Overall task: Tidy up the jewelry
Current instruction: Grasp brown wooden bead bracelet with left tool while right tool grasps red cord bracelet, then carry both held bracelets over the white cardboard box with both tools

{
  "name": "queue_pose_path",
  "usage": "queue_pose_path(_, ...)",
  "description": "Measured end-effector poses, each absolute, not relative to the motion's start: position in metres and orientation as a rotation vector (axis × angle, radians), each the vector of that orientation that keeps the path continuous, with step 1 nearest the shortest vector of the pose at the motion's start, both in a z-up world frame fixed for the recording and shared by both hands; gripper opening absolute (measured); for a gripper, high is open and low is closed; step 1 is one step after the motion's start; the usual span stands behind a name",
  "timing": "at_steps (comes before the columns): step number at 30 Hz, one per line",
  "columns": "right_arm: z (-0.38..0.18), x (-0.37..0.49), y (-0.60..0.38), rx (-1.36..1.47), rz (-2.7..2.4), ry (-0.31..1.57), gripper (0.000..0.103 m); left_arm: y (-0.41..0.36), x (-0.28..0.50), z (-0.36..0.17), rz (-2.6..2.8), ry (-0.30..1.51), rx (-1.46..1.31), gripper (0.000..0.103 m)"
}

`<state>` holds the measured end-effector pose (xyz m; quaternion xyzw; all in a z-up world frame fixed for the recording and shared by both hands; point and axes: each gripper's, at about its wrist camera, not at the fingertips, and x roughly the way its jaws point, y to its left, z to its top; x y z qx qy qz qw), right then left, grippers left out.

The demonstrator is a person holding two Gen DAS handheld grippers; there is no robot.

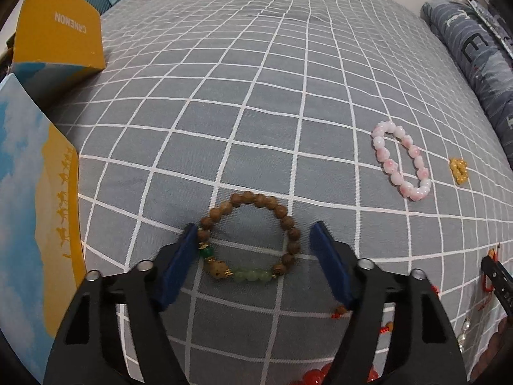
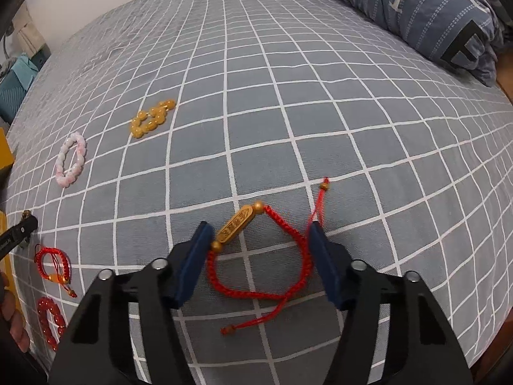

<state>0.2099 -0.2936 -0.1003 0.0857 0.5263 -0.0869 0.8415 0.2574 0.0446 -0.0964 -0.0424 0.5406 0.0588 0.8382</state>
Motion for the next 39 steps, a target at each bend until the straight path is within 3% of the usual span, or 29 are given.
queue_pose_path(7, -0.099, 0.209, -0.293, 0.186, -0.197, 1.120, 0.035, 0.041, 0.250, -0.093, 0.101, 1.146, -0.087, 0.036)
queue_pose_path(10, -0.099, 0.208, -0.291, 0.182, -0.204, 1.119, 0.017, 0.039, 0.246, -0.091, 0.098, 1.143, -0.084, 0.015)
queue_pose_path(15, -0.096, 0.205, -0.289, 0.179, -0.215, 1.108, 0.013, 0.039, 0.242, -0.087, 0.079, 1.129, -0.079, 0.015)
queue_pose_path(39, -0.068, 0.195, -0.278, 0.129, -0.182, 0.921, 0.013, 0.023, 0.226, -0.050, 0.013, 0.959, -0.027, 0.015)
